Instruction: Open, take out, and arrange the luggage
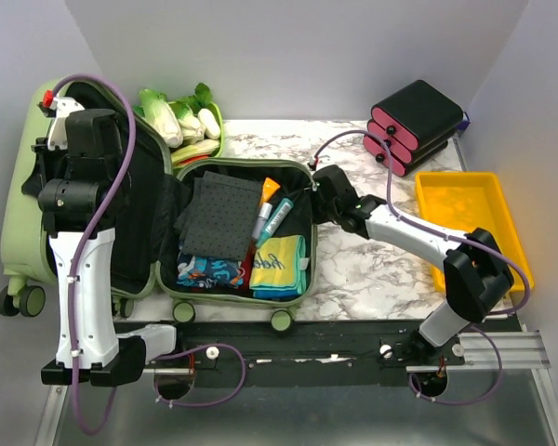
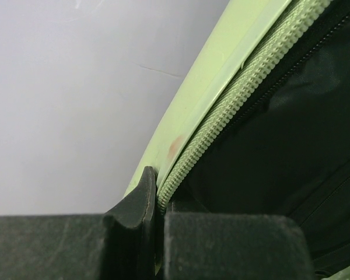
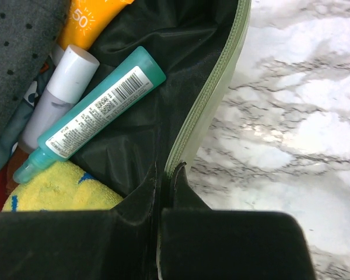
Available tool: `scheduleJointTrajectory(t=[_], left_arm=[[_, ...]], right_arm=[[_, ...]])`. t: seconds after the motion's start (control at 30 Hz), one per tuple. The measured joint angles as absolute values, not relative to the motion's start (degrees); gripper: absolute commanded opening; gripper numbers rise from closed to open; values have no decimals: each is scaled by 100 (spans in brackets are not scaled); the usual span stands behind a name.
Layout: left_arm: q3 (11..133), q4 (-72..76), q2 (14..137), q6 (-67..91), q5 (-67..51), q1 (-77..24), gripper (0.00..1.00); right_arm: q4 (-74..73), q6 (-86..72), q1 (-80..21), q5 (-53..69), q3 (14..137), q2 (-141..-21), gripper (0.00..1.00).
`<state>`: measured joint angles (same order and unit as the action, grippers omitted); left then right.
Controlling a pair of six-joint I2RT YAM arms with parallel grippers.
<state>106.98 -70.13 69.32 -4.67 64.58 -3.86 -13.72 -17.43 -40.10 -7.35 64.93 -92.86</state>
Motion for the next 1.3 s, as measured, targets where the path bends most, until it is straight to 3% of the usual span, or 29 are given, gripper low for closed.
scheduleJointTrajectory(t=[0.27, 0.3, 0.33, 0.4, 0.5, 0.6, 0.7, 0.73, 0.87, 0.97, 1.0, 1.03, 1.2, 1.3], left_arm=[[10353, -6204, 6851, -1044, 6187, 318, 1], [10241, -6075, 6823, -1109, 6152, 397, 6], [10162, -5929, 6796, -1181, 6093, 486, 25], [10123, -5765, 6788, -1278, 6007, 596, 31], [10003, -5238, 6770, -974, 5787, 685, 53], [9843, -4650, 6720, -495, 5502, 698, 56], [9758, -4292, 6600, -193, 5144, 705, 79], [9719, -4182, 6554, -71, 5000, 703, 95], [9588, -3948, 6388, 429, 4488, 690, 99], [9657, -3959, 6346, 639, 4252, 690, 99], [9699, -3970, 6335, 698, 4128, 690, 99], [9745, -3999, 6316, 751, 3953, 690, 99], [9972, -4139, 6125, 1092, 2346, 692, 99], [10151, -4259, 5983, 1439, 1186, 670, 99]], right_arm=[[-928, -2427, -4676, -862, 6401, -9312, 1], [-906, -2488, -4731, -864, 6401, -9325, 1], [-891, -2541, -4757, -869, 6401, -9341, 1], [-878, -2613, -4764, -886, 6399, -9367, 1], [-869, -2696, -4764, -945, 6394, -9395, 1], [-869, -2727, -4764, -963, 6394, -9406, 1], [-869, -2742, -4764, -976, 6394, -9406, 1], [-871, -2744, -4764, -980, 6394, -9406, 1], [-862, -2749, -4764, -982, 6394, -9408, 3], [-854, -2744, -4790, -985, 6405, -9419, 12], [-862, -2740, -4797, -985, 6418, -9426, 29], [-864, -2731, -4805, -982, 6427, -9435, 38], [-934, -2460, -5019, -674, 6482, -9478, 63], [-1131, -2303, -5157, -504, 6580, -9472, 73]])
